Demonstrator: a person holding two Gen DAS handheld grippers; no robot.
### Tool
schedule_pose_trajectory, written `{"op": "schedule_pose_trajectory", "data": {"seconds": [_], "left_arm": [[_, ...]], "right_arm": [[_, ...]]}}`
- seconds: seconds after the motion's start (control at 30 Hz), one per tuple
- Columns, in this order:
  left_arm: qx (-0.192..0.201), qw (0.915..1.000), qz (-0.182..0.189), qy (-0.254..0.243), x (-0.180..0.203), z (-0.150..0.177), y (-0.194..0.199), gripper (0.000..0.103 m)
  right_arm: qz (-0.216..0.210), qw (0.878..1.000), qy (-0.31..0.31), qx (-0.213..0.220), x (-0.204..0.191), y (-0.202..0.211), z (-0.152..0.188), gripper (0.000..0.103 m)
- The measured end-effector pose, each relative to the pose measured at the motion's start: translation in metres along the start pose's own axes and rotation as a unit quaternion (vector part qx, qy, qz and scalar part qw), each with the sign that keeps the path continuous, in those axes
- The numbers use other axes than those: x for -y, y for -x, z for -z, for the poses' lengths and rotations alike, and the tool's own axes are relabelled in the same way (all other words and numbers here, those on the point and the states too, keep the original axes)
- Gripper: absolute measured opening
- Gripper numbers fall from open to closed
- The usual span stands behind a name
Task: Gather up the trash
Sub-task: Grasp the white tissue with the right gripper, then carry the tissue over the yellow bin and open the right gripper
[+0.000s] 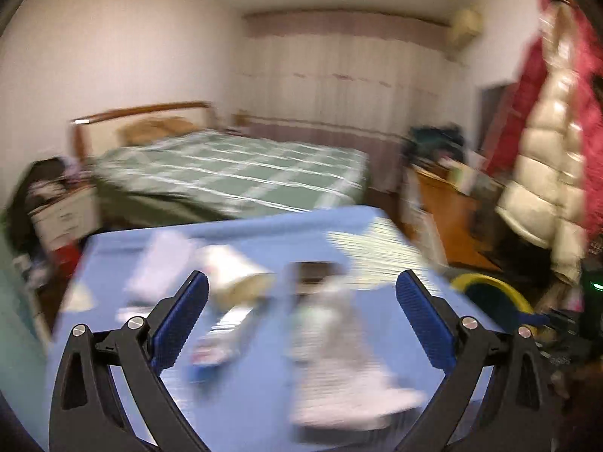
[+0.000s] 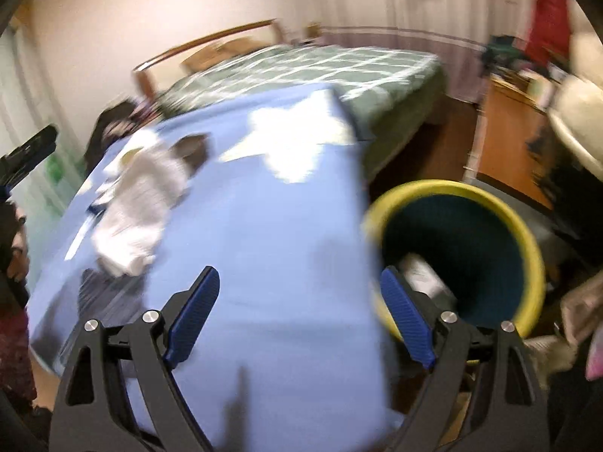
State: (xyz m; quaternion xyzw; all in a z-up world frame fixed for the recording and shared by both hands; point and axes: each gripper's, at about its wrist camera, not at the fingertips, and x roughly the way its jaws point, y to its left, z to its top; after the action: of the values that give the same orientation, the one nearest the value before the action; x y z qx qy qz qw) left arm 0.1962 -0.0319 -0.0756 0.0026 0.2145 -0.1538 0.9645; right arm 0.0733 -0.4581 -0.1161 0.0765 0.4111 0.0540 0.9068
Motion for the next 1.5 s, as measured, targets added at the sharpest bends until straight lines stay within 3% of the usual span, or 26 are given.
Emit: {"op": "schedule_pose_trajectory", "data": {"seconds": [0.1, 0.2, 0.27, 0.4, 0.57, 0.6, 0.67, 0.77, 0.83, 0.87, 1.03, 1.2, 1.5], "left_arm": [[0.016, 0.9977, -0.059, 0.029, -0.044, 0.015, 0.001, 0.098], [0.025, 0.9937, -0.079, 0.076, -0.075, 0.03, 0.0, 0.098], [0.01, 0.991, -0.095, 0.093, -0.087, 0.035, -0.002, 0.098], [0.009, 0.9878, -0.103, 0.117, -0.102, 0.04, 0.0, 0.098], [0.009, 0.9878, -0.103, 0.116, -0.1, 0.044, -0.001, 0.098], [0.01, 0.988, -0.102, 0.116, -0.095, 0.044, 0.0, 0.098], [0.011, 0.9887, -0.1, 0.111, -0.091, 0.045, 0.003, 0.098], [0.013, 0.9895, -0.098, 0.106, -0.087, 0.045, 0.002, 0.098], [0.012, 0.9897, -0.098, 0.104, -0.086, 0.046, 0.004, 0.098], [0.011, 0.9896, -0.099, 0.104, -0.085, 0.046, 0.004, 0.098], [0.006, 0.9895, -0.101, 0.103, -0.085, 0.046, 0.001, 0.098], [0.005, 0.9902, -0.101, 0.097, -0.083, 0.047, -0.001, 0.098], [0.001, 0.991, -0.097, 0.092, -0.081, 0.046, -0.003, 0.098]], "right_arm": [[-0.035, 0.999, 0.036, -0.014, -0.046, -0.022, -0.01, 0.083], [-0.065, 0.995, 0.074, -0.021, -0.092, -0.038, -0.02, 0.083], [-0.082, 0.992, 0.094, -0.028, -0.122, -0.051, -0.029, 0.083], [-0.104, 0.987, 0.114, -0.039, -0.158, -0.072, -0.043, 0.083], [-0.081, 0.985, 0.137, -0.063, -0.187, -0.097, -0.041, 0.083], [-0.072, 0.985, 0.14, -0.067, -0.188, -0.1, -0.039, 0.08], [-0.067, 0.985, 0.136, -0.077, -0.185, -0.104, -0.036, 0.065], [-0.061, 0.985, 0.134, -0.086, -0.18, -0.107, -0.033, 0.038], [-0.064, 0.985, 0.131, -0.091, -0.177, -0.103, -0.031, 0.01], [-0.076, 0.985, 0.124, -0.093, -0.175, -0.101, -0.031, 0.007], [-0.095, 0.986, 0.118, -0.069, -0.166, -0.079, -0.038, 0.005], [-0.117, 0.989, 0.093, -0.009, -0.146, -0.034, -0.07, 0.005], [-0.078, 0.992, 0.054, 0.081, -0.091, 0.032, -0.109, 0.005]]}}
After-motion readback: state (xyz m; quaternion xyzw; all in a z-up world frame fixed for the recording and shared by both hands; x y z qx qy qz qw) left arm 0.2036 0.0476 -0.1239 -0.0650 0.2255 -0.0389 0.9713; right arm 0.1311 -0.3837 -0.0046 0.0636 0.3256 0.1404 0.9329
